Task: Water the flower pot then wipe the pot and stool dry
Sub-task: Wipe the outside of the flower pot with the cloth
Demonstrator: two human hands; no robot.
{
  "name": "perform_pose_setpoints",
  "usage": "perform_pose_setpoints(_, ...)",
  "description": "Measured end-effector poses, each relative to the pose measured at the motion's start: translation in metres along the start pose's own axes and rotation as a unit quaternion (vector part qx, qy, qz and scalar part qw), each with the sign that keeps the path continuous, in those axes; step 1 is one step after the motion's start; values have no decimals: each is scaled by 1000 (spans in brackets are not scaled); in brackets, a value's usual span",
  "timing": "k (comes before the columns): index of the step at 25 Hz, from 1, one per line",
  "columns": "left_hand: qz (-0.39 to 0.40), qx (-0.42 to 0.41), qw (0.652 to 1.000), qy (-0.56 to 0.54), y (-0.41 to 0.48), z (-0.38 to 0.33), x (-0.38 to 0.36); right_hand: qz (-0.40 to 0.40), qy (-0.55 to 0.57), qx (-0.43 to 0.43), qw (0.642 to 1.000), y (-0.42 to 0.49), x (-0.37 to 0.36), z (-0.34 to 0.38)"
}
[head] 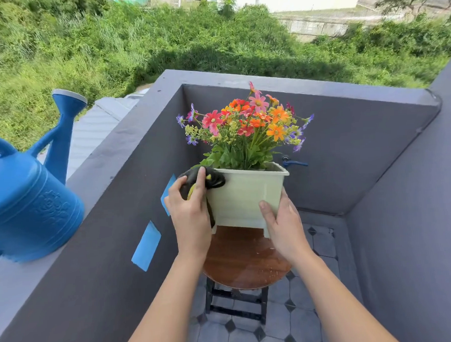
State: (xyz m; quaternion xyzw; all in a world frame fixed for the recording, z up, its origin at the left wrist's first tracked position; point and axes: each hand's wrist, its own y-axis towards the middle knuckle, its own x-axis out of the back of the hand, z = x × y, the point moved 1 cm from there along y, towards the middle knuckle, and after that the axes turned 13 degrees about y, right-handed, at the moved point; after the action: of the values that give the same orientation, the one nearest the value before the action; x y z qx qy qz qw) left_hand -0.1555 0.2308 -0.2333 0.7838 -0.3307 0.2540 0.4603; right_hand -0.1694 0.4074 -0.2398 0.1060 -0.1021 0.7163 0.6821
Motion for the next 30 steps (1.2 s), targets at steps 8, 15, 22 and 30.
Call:
perform_pose_setpoints(8, 198, 176, 944, -198, -55, 19, -8, 25, 18, -29, 999, -2, 8, -23)
perform_pose_setpoints(15, 54, 78, 984, -150, -64, -2, 9, 43, 124, -33, 991, -2, 11, -21)
perform_pose_setpoints(22, 10, 11, 991, -135, -68, -21, 11, -37, 172, -33, 984, -6, 3, -23)
perform_pose_setpoints(30, 91, 20, 985, -144, -57, -24, 9, -52, 270, -51, 960, 1, 16, -28)
